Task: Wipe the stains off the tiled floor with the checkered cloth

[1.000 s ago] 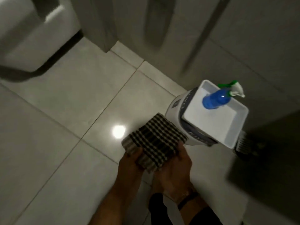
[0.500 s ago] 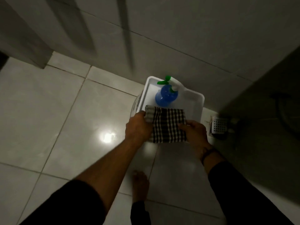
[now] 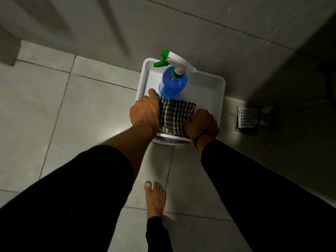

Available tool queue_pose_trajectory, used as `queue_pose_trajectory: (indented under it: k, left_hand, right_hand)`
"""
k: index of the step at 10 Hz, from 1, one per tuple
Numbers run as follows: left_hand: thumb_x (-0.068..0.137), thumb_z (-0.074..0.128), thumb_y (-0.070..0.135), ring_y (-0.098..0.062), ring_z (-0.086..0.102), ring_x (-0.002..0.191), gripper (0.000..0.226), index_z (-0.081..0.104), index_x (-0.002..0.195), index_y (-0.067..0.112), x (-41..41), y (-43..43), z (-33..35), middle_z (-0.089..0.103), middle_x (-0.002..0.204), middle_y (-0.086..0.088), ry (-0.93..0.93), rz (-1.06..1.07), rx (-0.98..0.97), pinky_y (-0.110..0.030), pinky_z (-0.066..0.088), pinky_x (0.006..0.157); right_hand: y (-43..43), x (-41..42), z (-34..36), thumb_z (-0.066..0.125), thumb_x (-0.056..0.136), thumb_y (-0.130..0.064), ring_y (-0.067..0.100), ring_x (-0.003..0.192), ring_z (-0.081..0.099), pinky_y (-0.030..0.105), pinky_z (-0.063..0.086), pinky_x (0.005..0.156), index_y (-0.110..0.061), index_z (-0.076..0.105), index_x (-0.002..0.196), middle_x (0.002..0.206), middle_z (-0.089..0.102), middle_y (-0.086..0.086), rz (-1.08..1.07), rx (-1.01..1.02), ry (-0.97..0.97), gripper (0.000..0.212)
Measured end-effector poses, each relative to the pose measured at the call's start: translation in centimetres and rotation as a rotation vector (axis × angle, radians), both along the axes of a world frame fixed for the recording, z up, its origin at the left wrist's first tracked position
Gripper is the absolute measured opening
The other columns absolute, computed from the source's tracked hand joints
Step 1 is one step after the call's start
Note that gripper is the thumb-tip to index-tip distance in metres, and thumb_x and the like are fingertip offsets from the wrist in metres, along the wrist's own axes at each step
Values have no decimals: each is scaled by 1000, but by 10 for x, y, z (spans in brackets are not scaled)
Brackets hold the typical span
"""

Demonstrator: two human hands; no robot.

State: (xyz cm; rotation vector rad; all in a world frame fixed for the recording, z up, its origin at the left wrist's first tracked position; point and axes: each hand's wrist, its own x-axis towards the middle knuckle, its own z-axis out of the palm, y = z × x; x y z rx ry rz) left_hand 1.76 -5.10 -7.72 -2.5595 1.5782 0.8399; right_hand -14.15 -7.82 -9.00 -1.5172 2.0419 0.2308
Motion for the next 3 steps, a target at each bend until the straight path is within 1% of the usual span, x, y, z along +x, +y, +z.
queue_pose_trajectory:
  k: [1, 2, 3]
  left_hand:
    - [102, 67, 29, -31, 67, 97, 56, 38, 148, 14, 0, -1, 1, 63, 131, -17, -4, -56, -30, -44, 58, 88]
    - [103, 65, 26, -35, 73, 106, 57, 35, 150, 16, 0, 7, 17, 61, 136, -15, 30, -77, -87, -46, 60, 91]
    - [101, 67, 30, -34, 73, 107, 50, 42, 144, 19, 11, 28, 32, 64, 135, -13, 112, 21, -152, -45, 62, 89]
  right_hand:
    - [-1, 5, 2, 67, 99, -30, 38, 126, 64, 51, 53, 110, -14, 60, 133, 135, 69, 13, 48, -19, 36, 39]
    - [2, 16, 17, 67, 99, -27, 40, 128, 62, 55, 51, 111, -11, 51, 137, 137, 66, 14, 10, -46, 16, 44]
    - [12, 25, 37, 68, 96, -25, 40, 125, 65, 54, 54, 109, -11, 49, 135, 133, 67, 15, -119, -92, -80, 46]
